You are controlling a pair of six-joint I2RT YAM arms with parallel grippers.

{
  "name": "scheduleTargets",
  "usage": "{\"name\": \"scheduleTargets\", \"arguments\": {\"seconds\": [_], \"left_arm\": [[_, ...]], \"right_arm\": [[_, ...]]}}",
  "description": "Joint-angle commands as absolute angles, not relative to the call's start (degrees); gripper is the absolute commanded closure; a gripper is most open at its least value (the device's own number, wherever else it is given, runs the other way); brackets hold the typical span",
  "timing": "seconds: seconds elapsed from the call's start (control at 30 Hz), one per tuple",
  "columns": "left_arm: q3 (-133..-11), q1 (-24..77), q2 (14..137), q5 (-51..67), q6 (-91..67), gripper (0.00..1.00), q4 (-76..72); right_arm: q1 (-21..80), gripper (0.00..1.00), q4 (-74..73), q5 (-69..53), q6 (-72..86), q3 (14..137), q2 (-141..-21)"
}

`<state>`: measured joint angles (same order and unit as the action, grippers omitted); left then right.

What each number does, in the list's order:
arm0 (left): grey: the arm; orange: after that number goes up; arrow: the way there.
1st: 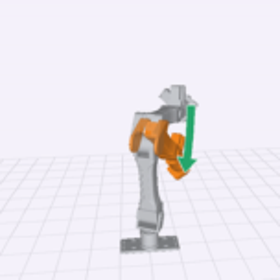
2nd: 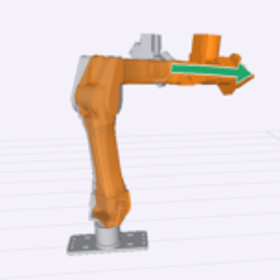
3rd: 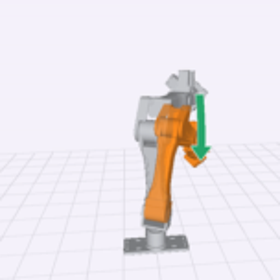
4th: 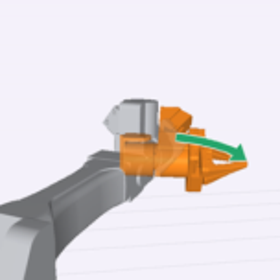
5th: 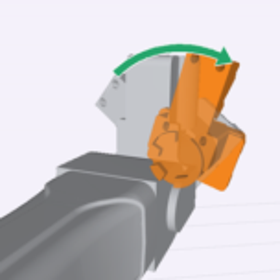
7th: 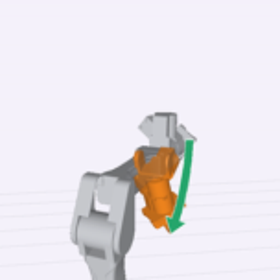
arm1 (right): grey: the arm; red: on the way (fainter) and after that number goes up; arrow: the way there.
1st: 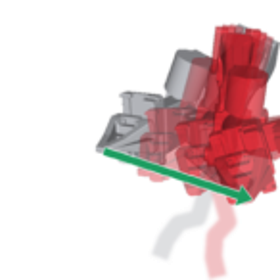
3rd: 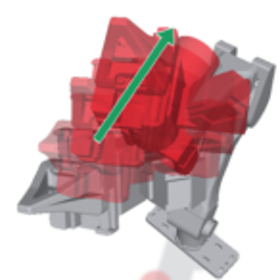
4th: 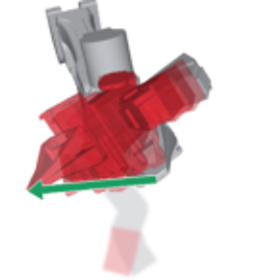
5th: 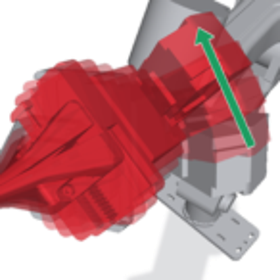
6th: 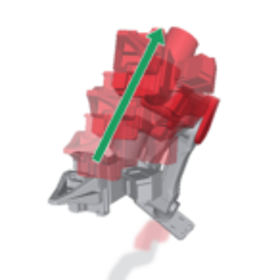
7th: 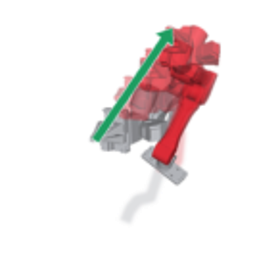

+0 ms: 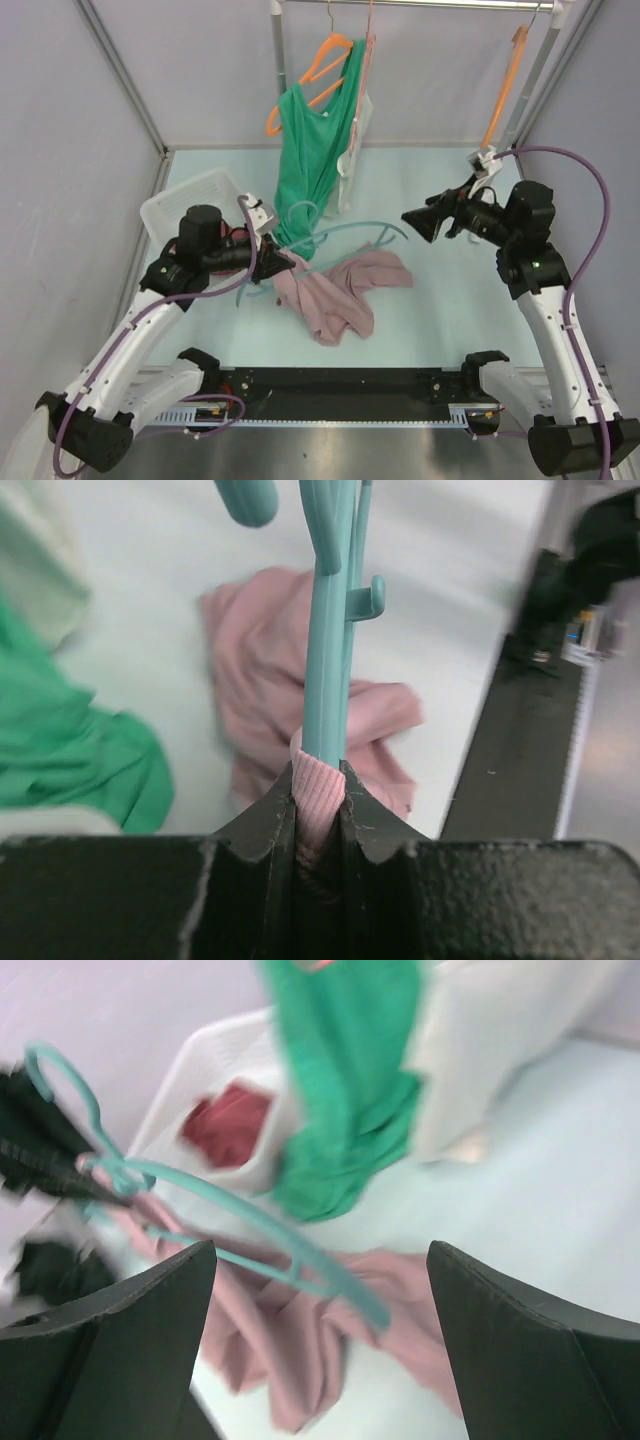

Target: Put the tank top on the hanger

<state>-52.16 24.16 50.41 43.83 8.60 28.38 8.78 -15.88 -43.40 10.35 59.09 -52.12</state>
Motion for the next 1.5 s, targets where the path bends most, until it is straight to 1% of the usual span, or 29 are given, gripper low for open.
{"name": "scheduleTargets", "arguments": {"seconds": [0.0, 0.1, 0.13, 0.17, 0.2, 0.23, 0.27, 0.3, 0.33, 0.37, 0.4, 0.43, 0.47, 0.53, 0.6, 0.67, 0.83, 1.0, 1.13, 1.27, 1.47], "left_arm": [[-55.5, 24.3, 54.7, 27.8, 4.3, 1.00, 25.8], [-58.4, 24.2, 58.3, 25.2, 3.8, 1.00, 26.7], [-59.1, 24.2, 59.1, 25.6, 3.7, 1.00, 26.8], [-59.6, 24.2, 59.7, 25.8, 3.5, 1.00, 26.5], [-59.6, 24.2, 60.5, 25.8, 3.2, 1.00, 26.0], [-59.2, 24.1, 60.7, 25.8, 3.2, 1.00, 25.6], [-58.9, 24.1, 60.8, 24.8, 3.2, 1.00, 25.4], [-58.5, 24.2, 60.6, 24.4, 3.2, 1.00, 25.3], [-57.4, 24.0, 60.4, 24.0, 3.2, 1.00, 25.1], [-56.7, 24.0, 60.0, 23.3, 3.0, 1.00, 24.2], [-56.1, 23.9, 59.4, 23.3, 2.7, 1.00, 23.9], [-55.2, 23.9, 59.2, 23.3, 2.6, 1.00, 23.6], [-54.8, 23.8, 59.0, 23.1, 2.4, 1.00, 23.4], [-54.1, 23.9, 58.6, 23.2, 2.2, 1.00, 23.3], [-53.7, 23.8, 58.4, 23.2, 2.0, 1.00, 23.0], [-53.3, 23.8, 58.1, 23.2, 2.0, 1.00, 22.9], [-52.9, 23.8, 57.5, 22.9, 1.7, 1.00, 22.7], [-53.0, 23.9, 57.0, 23.1, 1.5, 1.00, 22.6], [-52.8, 23.8, 56.4, 23.0, 1.4, 1.00, 22.5], [-52.7, 23.8, 56.2, 22.9, 1.4, 1.00, 22.4], [-52.7, 23.9, 56.1, 23.4, 1.3, 1.00, 22.3]], "right_arm": [[6.1, 0.10, -15.7, -29.7, 15.1, 62.6, -48.3], [9.1, 0.13, -13.1, -28.1, 18.5, 56.9, -44.3], [11.1, 0.13, -12.7, -26.9, 18.9, 52.9, -43.3], [17.1, 0.15, -12.4, -25.2, 19.3, 51.3, -42.6], [21.1, 0.16, -13.0, -22.8, 19.3, 49.4, -42.1], [24.8, 0.16, -13.4, -15.6, 19.4, 47.7, -41.5], [34.6, 0.18, -13.0, -11.7, 19.8, 43.7, -41.4], [39.0, 0.19, -12.5, -7.9, 20.9, 41.9, -41.5], [44.0, 0.21, -11.7, -0.5, 22.1, 40.3, -42.1], [51.9, 0.23, -9.6, 3.1, 23.2, 37.3, -43.1], [56.0, 0.24, -8.3, 7.9, 25.2, 36.3, -44.0], [59.1, 0.25, -7.0, 10.0, 26.2, 35.7, -47.1], [64.7, 0.30, -4.2, 11.4, 27.1, 35.3, -48.9], [68.6, 0.33, -0.7, 12.7, 28.5, 35.7, -53.3], [72.0, 0.35, 4.4, 11.1, 29.8, 36.7, -60.2], [73.0, 0.37, 8.2, 9.4, 31.5, 37.4, -65.7], [75.8, 0.41, 13.1, 8.0, 33.2, 39.8, -72.8], [76.3, 0.44, 16.9, 5.9, 34.7, 41.7, -80.5], [76.3, 0.46, 16.6, 10.9, 36.6, 42.5, -84.7], [76.3, 0.47, 12.6, 17.5, 38.4, 43.3, -85.5], [75.9, 0.46, 12.8, 18.7, 38.8, 43.4, -88.3]]}}
